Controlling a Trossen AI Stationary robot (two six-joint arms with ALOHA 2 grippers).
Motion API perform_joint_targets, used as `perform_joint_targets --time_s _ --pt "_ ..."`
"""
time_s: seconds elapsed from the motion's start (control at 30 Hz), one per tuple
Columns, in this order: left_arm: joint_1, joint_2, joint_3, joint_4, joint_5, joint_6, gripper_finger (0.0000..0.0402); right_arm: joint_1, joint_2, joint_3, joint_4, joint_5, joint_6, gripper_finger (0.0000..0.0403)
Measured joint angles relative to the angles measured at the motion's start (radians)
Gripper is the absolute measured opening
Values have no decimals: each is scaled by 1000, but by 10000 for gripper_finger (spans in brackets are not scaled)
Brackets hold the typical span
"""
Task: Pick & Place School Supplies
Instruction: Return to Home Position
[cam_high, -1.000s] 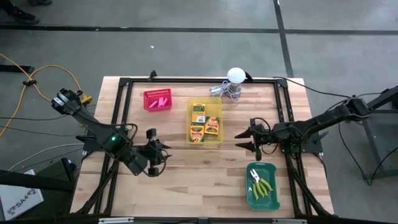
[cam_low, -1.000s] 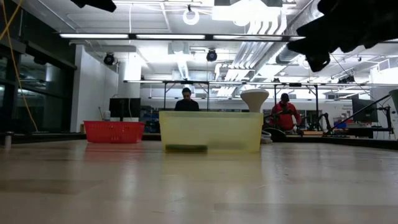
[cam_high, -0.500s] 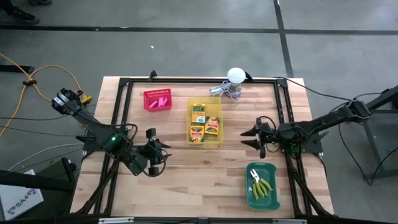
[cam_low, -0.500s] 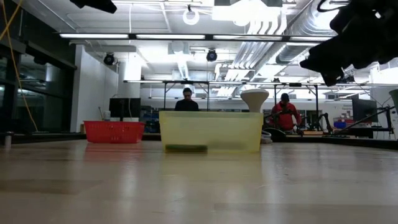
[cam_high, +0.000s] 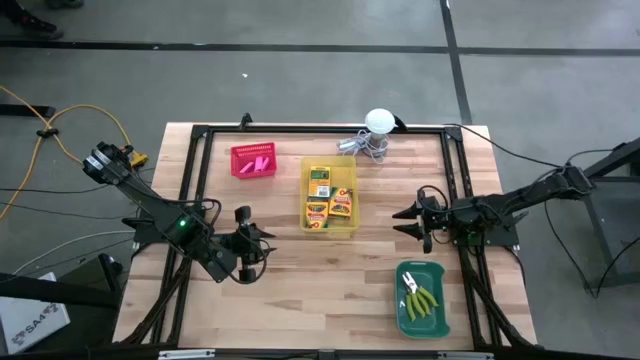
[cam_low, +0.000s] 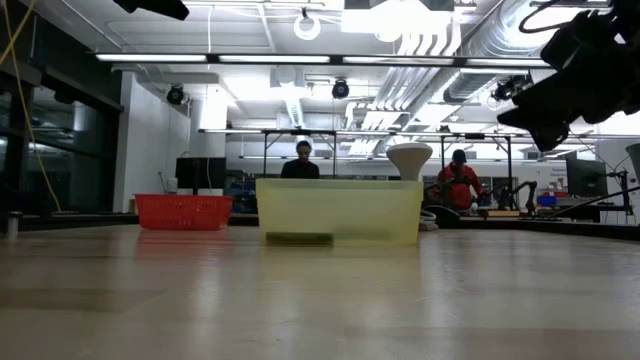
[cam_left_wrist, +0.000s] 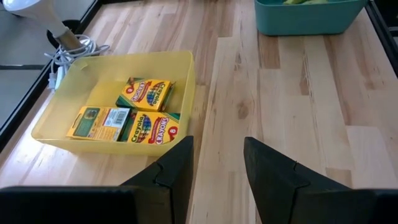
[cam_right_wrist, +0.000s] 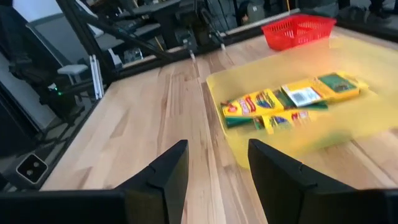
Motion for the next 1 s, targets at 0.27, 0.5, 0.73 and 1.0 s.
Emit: perform_joint_targets --time_s 0.27,0.5,0.73,1.0 --pt "0 0 0 4 0 -1 136 0 -28 0 -46 -1 18 156" --pt "0 0 0 16 1 -1 136 11 -29 -55 37 -1 55 156" --pt "0 0 0 20 1 5 136 11 -29 -55 -26 6 69 156" --pt "0 0 1 21 1 6 136 1 -17 -56 -111 51 120 156"
